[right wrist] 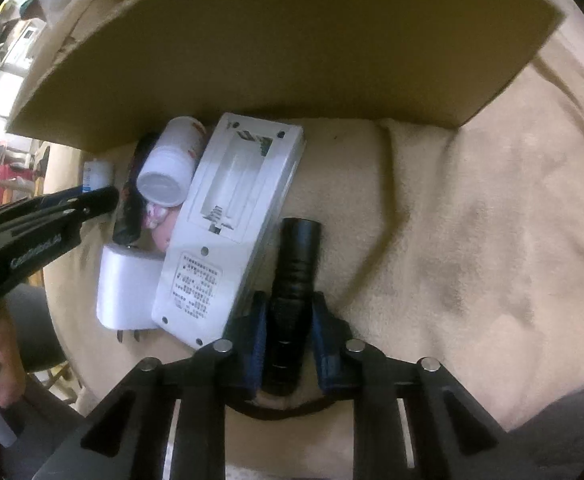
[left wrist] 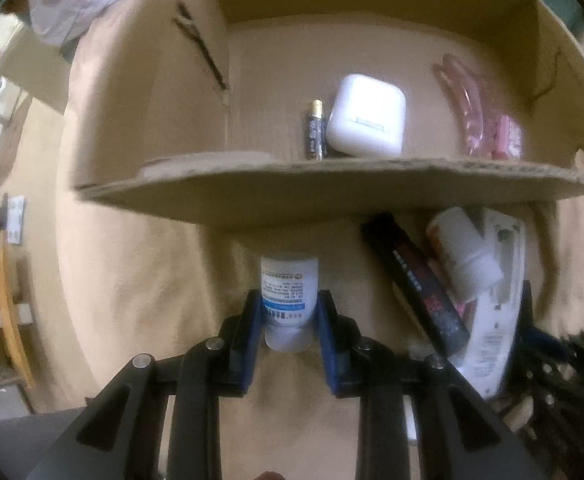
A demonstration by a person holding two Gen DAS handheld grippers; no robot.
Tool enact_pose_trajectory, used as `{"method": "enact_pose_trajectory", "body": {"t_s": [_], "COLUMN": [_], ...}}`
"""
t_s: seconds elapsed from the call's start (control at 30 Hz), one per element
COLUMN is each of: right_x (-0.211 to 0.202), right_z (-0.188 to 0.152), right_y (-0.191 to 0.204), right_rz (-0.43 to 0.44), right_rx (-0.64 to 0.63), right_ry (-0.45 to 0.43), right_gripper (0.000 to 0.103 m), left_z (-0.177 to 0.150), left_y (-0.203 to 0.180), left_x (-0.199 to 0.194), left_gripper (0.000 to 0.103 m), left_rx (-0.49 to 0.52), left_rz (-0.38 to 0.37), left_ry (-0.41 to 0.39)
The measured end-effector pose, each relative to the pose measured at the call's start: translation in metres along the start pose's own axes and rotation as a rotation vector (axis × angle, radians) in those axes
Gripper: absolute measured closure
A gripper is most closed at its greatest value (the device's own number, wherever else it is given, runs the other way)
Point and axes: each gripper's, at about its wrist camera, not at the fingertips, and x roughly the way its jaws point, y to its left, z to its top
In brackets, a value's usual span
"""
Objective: Organize rigid objects
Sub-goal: 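Grasp the white pill bottle with the left tool while the right tool grasps the black flashlight, then carry the pill bottle and flashlight into the box and open both tools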
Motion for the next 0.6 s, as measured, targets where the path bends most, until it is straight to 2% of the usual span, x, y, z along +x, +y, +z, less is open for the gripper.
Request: {"method": "enact_pose_trajectory", "body": {"t_s": [0.2, 0.43, 0.5, 0.6], "right_x": [-0.03, -0.072, -0.084, -0.109], "right_z": [-0.012, -0.02, -0.012, -0.009], "right_y": [-0.003, 0.004, 0.007, 0.004], "right_rz": [0.049, 0.085, 0.094, 0.102], "right_rx": [0.023, -0.027, -0.04, -0.051], "right_ry": [-0.08, -0.216, -0.254, -0.326], "right_gripper": [0.083, 0.083, 0.083, 0.083], "left_z": [-0.006, -0.018, -0.02, -0.02], "left_y": [0.023, 0.037, 0.039, 0.035], "left_x": [-0.009, -0.043, -0.05, -0.07], "left_gripper": [0.079, 0.079, 0.079, 0.079], "left_rx": [-0.046, -0.085, -0.106, -0.102], "left_rz": [-0.011, -0.035, -0.074, -0.085], "left_ry": [-0.017, -0.08, -0.076, -0.129]}}
